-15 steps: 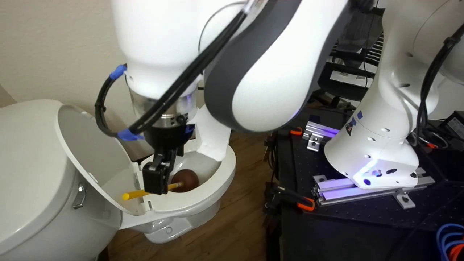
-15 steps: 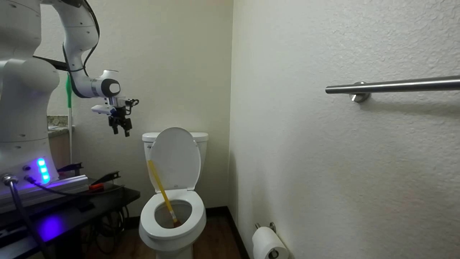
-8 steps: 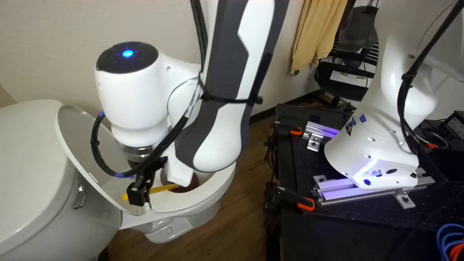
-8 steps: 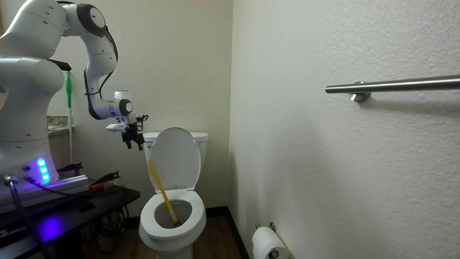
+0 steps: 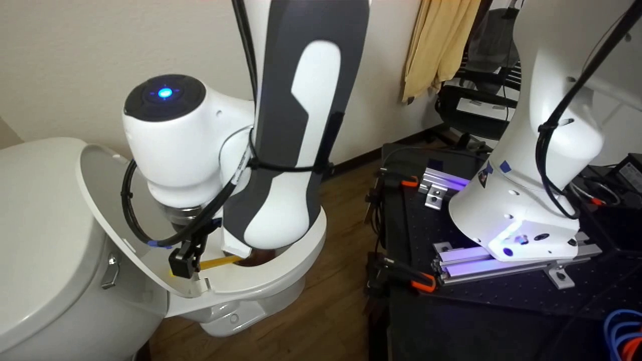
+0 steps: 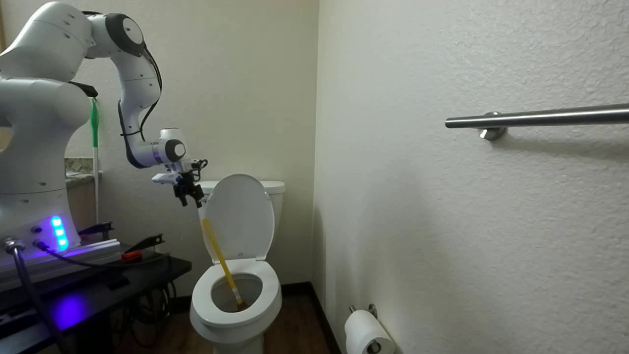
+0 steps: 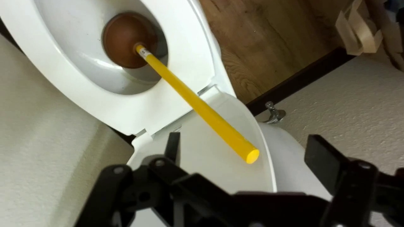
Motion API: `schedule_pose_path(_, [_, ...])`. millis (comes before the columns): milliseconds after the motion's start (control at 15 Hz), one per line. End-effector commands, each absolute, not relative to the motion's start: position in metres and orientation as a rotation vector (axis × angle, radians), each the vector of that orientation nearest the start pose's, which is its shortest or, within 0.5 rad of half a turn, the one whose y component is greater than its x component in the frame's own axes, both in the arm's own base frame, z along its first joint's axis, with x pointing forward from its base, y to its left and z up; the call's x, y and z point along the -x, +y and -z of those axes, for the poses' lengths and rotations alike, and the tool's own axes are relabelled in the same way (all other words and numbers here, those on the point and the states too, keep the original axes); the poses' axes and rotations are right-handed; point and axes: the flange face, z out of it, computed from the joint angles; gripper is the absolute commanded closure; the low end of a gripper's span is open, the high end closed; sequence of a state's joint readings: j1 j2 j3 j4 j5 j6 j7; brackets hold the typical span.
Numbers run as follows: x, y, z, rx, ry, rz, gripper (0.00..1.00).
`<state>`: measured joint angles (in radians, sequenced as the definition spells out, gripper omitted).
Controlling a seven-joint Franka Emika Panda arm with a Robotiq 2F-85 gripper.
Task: Move the toilet plunger up and down in the toilet
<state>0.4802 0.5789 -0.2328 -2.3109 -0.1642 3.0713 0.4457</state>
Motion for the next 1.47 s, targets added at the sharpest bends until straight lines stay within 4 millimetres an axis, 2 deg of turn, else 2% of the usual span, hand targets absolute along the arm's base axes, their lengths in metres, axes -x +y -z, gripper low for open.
schedule_pose_path(0, [-0.537,0.134,-0.072,3.270,-0.129,0.457,0.00])
schedule_pose_path(333, [-0.548,0.153,-0.028,3.267,-0.255,0.325,0.00])
schedule_pose_path(400, [-0.553,0.153,-0.026,3.280,-0.240,0.335,0.00])
schedule_pose_path(467, [-0.540,0.154,-0.031,3.270,-0.224,0.356,0.00])
schedule_pose_path(933, [-0.564,0.162,-0.002,3.330,-0.263,0.460,0.00])
schedule_pose_path(1000, [-0.556,0.157,-0.015,3.313,-0.251,0.411,0.00])
schedule_pose_path(1200, [-0.560,0.163,-0.002,3.327,-0.269,0.431,0.00])
schedule_pose_path(1400, [-0.572,0.151,0.002,3.353,-0.207,0.476,0.00])
